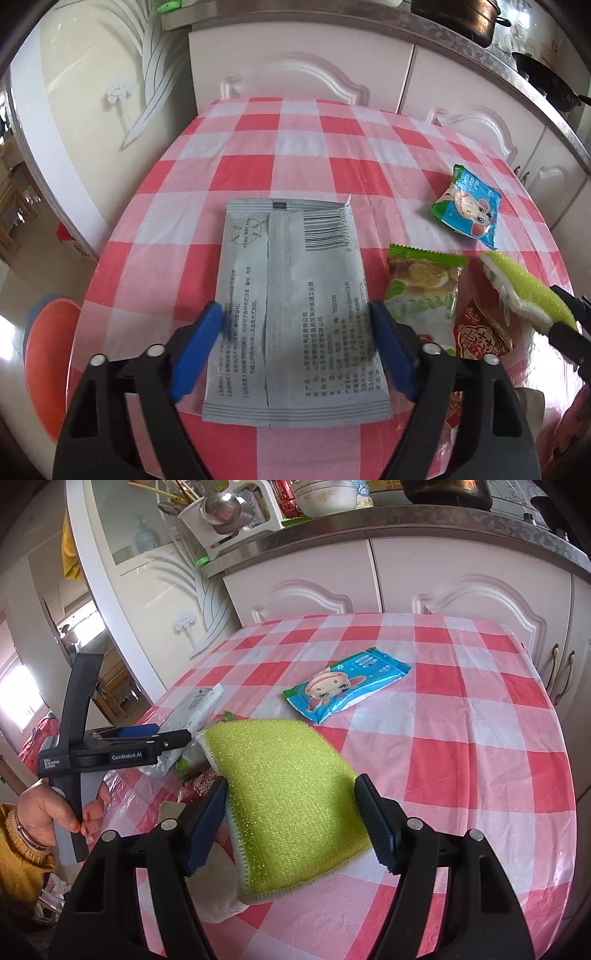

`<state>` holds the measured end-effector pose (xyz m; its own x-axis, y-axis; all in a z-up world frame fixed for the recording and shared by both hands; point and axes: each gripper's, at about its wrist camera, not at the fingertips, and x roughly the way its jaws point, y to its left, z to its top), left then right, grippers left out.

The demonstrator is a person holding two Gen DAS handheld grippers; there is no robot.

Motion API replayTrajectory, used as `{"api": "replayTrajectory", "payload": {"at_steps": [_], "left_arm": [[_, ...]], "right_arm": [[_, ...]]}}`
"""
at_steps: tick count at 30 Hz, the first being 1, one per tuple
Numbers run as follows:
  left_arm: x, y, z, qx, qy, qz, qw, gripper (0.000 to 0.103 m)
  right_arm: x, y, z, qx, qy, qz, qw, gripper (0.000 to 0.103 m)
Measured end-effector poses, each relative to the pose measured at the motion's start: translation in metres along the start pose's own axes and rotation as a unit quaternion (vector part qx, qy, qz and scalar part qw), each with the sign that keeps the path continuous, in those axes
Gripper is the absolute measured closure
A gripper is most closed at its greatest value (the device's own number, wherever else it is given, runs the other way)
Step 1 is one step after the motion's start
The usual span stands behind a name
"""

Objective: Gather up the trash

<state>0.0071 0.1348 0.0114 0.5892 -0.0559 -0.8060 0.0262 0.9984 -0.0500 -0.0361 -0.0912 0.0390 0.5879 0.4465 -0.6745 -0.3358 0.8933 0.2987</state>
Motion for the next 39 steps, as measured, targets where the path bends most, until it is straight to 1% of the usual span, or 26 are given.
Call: {"api": "replayTrajectory", "payload": {"at_steps": [1, 3, 6, 8, 11, 12, 14, 15, 16, 17, 18, 19, 20, 21, 22, 24, 26, 27, 29, 32, 33, 35, 36, 39], "left_arm": [[-0.001, -0.001, 0.0, 0.001, -0.002, -0.006, 1.0, 0.043], [-0.003, -0.002, 0.0, 0.002, -0.005, -0.012, 0.9999, 0.049], [-0.005, -0.002, -0.001, -0.001, -0.007, -0.017, 0.9998, 0.051], [-0.007, 0.002, -0.002, -0.009, -0.009, -0.027, 0.9995, 0.052], [-0.012, 0.008, -0.004, -0.022, -0.012, -0.036, 0.999, 0.052], [-0.014, 0.01, -0.004, -0.026, -0.013, -0.039, 0.9988, 0.052], [-0.018, 0.015, -0.004, -0.031, -0.013, -0.056, 0.9979, 0.049], [-0.02, 0.017, -0.004, -0.033, -0.016, -0.059, 0.9976, 0.044], [-0.023, 0.019, -0.004, -0.034, -0.022, -0.056, 0.9976, 0.037], [-0.027, 0.021, -0.004, -0.029, -0.03, -0.047, 0.998, 0.032], [-0.029, 0.021, -0.003, -0.02, -0.034, -0.037, 0.9985, 0.022], [-0.031, 0.02, -0.003, -0.011, -0.037, -0.027, 0.9989, 0.018], [-0.032, 0.02, -0.002, -0.003, -0.039, -0.017, 0.9991, 0.014], [-0.032, 0.02, -0.002, 0.007, -0.04, -0.003, 0.9992, 0.013], [-0.03, 0.02, -0.001, 0.014, -0.037, 0.003, 0.9992, 0.012], [-0.021, 0.02, 0.0, 0.023, -0.023, 0.018, 0.9993, 0.012], [-0.011, 0.019, -0.001, 0.033, -0.012, 0.025, 0.9991, 0.012], [-0.006, 0.019, -0.001, 0.036, -0.006, 0.023, 0.9991, 0.011], [0.0, 0.02, -0.002, 0.033, -0.003, 0.012, 0.9994, 0.011], [0.008, 0.022, -0.003, 0.029, 0.003, 0.015, 0.9995, 0.011], [0.009, 0.024, -0.004, 0.02, 0.0, 0.005, 0.9998, 0.011], [0.009, 0.025, -0.005, 0.017, -0.006, 0.005, 0.9998, 0.013], [0.01, 0.024, -0.005, 0.018, -0.007, 0.007, 0.9998, 0.014], [0.008, 0.023, -0.006, 0.014, -0.012, 0.01, 0.9998, 0.02]], "right_arm": [[0.0, 0.0, 0.0, 0.002, -0.001, 0.001, 1.0, 0.034], [0.0, -0.001, 0.001, 0.006, -0.004, 0.001, 1.0, 0.036], [-0.001, 0.001, 0.002, 0.012, -0.008, 0.004, 1.0, 0.042], [-0.001, 0.002, 0.003, 0.013, -0.01, 0.005, 1.0, 0.045], [0.0, 0.003, 0.003, 0.017, -0.012, 0.002, 1.0, 0.046], [0.001, 0.004, 0.003, 0.015, -0.009, 0.001, 1.0, 0.046], [0.002, 0.007, 0.003, 0.009, -0.01, -0.004, 1.0, 0.046], [0.003, 0.008, 0.003, 0.005, -0.01, -0.004, 1.0, 0.045], [0.004, 0.009, 0.003, 0.001, -0.006, -0.003, 1.0, 0.044], [0.004, 0.01, 0.003, -0.003, -0.005, -0.004, 1.0, 0.043], [0.004, 0.012, 0.003, -0.008, -0.006, -0.008, 1.0, 0.039], [0.006, 0.013, 0.003, -0.011, -0.002, -0.005, 1.0, 0.036], [0.007, 0.013, 0.004, -0.013, 0.003, -0.001, 1.0, 0.029], [0.009, 0.015, 0.004, -0.02, 0.006, -0.006, 1.0, 0.022], [0.012, 0.018, 0.004, -0.029, 0.007, -0.021, 0.999, 0.019], [0.019, 0.022, 0.004, -0.053, 0.023, -0.036, 0.998, 0.011], [0.026, 0.027, 0.005, -0.069, 0.037, -0.044, 0.996, 0.007], [0.027, 0.028, 0.005, -0.075, 0.04, -0.047, 0.995, 0.006], [0.032, 0.028, 0.006, -0.079, 0.05, -0.054, 0.994, 0.004], [0.039, 0.024, 0.007, -0.072, 0.065, -0.061, 0.993, 0.004], [0.04, 0.022, 0.007, -0.069, 0.066, -0.061, 0.994, 0.004], [0.044, 0.016, 0.008, -0.053, 0.076, -0.055, 0.994, 0.004], [0.046, 0.014, 0.009, -0.047, 0.081, -0.051, 0.994, 0.003], [0.045, 0.013, 0.009, -0.041, 0.079, -0.045, 0.995, 0.004]]}}
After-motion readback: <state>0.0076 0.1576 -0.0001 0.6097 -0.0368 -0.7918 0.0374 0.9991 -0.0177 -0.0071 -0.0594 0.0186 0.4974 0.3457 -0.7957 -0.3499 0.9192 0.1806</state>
